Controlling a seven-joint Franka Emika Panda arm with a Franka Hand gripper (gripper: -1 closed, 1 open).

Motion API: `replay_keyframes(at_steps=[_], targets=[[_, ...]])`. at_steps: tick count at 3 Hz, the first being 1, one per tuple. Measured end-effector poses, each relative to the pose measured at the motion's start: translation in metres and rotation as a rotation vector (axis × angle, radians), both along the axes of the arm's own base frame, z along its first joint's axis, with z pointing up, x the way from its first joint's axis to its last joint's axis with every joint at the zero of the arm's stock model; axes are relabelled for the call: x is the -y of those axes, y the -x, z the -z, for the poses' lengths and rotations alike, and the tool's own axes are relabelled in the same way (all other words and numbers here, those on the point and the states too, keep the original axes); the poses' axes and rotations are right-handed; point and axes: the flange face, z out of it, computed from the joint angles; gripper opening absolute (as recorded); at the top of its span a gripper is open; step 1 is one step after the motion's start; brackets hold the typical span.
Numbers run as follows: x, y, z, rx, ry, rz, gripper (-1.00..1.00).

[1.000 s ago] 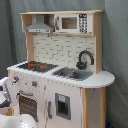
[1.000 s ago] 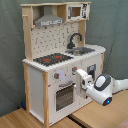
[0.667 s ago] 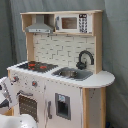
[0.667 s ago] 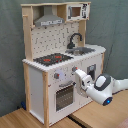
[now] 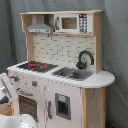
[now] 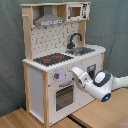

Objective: Play with the kitchen

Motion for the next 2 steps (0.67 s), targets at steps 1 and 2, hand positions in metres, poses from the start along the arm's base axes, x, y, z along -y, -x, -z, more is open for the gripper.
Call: replay_keyframes(at_steps=[1,2], targets=[[-0.009,0.000,-0.015,-0.001,0.101,0.005,1.00],[-0.018,0.000,-0.029,-0.006,0.211,0.013,1.00]])
